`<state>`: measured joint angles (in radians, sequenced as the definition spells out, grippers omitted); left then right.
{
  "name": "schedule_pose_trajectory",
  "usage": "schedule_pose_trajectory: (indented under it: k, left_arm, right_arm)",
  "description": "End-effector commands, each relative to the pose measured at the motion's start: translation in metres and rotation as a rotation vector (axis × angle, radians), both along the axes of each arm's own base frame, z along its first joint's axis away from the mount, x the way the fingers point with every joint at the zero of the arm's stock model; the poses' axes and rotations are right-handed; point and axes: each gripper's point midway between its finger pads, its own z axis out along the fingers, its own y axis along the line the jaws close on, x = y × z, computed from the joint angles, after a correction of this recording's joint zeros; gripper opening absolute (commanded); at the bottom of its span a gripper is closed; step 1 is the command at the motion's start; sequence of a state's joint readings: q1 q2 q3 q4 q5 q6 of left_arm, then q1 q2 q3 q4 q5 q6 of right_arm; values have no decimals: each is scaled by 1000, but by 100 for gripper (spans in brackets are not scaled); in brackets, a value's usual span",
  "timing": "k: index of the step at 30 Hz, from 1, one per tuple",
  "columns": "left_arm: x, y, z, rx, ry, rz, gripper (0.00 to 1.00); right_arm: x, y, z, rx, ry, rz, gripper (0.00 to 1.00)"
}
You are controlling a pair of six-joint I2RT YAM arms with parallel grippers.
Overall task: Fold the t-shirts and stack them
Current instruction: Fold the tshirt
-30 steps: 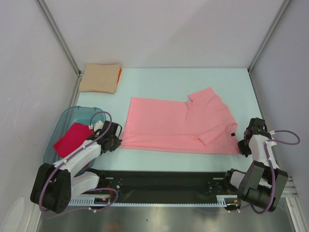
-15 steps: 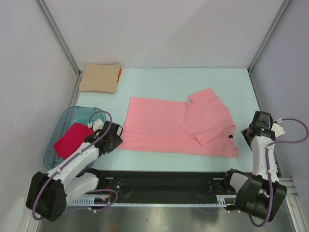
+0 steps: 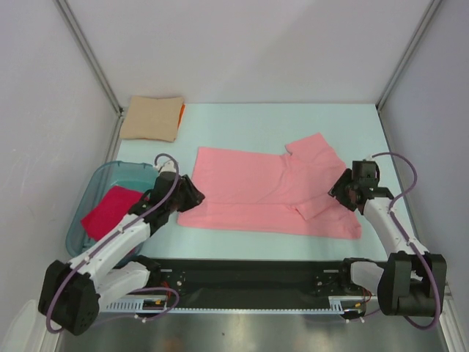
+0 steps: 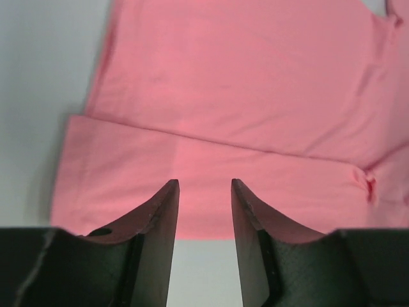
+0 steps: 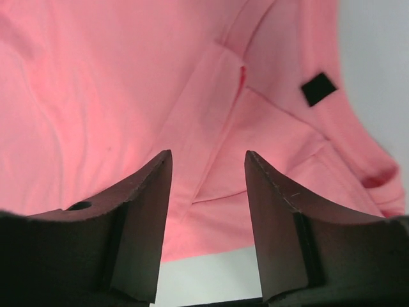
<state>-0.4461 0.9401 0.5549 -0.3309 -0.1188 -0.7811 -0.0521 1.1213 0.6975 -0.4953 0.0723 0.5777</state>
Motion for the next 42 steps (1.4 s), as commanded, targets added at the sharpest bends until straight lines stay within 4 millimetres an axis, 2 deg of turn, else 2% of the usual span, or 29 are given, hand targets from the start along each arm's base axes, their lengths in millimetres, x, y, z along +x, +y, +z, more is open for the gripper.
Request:
schedule_pose_trajectory:
  k: [1,2,4,5,7,8,9,10,11,12,13,14,15,16,18,22,27,29,30,31,34,36,42]
  left_arm:
    - [6,-56,15,-124,-70,-290,45]
    - [10,-69,12,-139,-63,-335,46]
    - [4,-92,10,-153,-35,-412,48]
    - [-1,-115,6,-176,-12,-484,49]
    - [-8,-139,3,-176,5,-542,49]
    - [-2,-158,17,-201,-49,-568,49]
    - [-13,-177,9,-204,-26,-616,49]
    - [-15,-189,10,-215,-34,-640,49]
    - [-11,-206,24,-249,-83,-663,49]
    - [-19,-223,13,-260,-48,-701,49]
    - [-22,-234,14,-280,-48,-724,49]
    - [-19,-252,26,-321,-76,-755,49]
    - [-26,-266,26,-348,-58,-780,50]
    - [-25,-284,22,-369,-36,-809,50]
    - [-33,-303,18,-390,-4,-834,52]
    - [-27,-332,-2,-367,27,-804,51]
    - [-26,-355,-24,-317,35,-776,46]
    - [-21,-363,-21,-325,11,-754,46]
    - [-24,-367,-29,-315,22,-752,46]
    - [-22,-372,-28,-312,28,-744,47]
    - [-28,-377,-46,-287,88,-719,49]
    - [-26,-382,-47,-253,77,-695,51]
    - [-22,-375,-66,-169,124,-619,50]
  right_arm:
    - [13,19,5,34,-74,116,57]
    - [13,18,2,35,-71,118,59]
    - [12,16,-6,45,-45,129,62]
    - [12,15,-8,47,-36,131,64]
    - [10,8,-13,46,-22,124,66]
    - [11,6,-12,51,-28,126,68]
    - [13,3,-13,57,-39,126,69]
    - [13,6,-12,89,-51,143,69]
    - [14,2,-12,99,-58,140,70]
    - [17,3,-9,112,-77,153,71]
    - [18,3,-10,114,-79,158,71]
    - [18,3,-12,113,-74,169,71]
    - [21,4,-11,120,-86,180,72]
    - [21,6,-12,126,-87,185,71]
    - [23,5,-14,132,-84,181,70]
    - [23,0,-17,136,-79,171,67]
    - [21,-3,-21,153,-82,157,66]
    - [20,-4,-22,156,-78,153,66]
    - [20,-4,-23,156,-77,153,66]
    - [20,-5,-26,160,-69,150,66]
    - [22,-4,-28,174,-70,157,66]
    - [23,-2,-29,189,-72,157,66]
    - [28,-3,-26,196,-83,164,65]
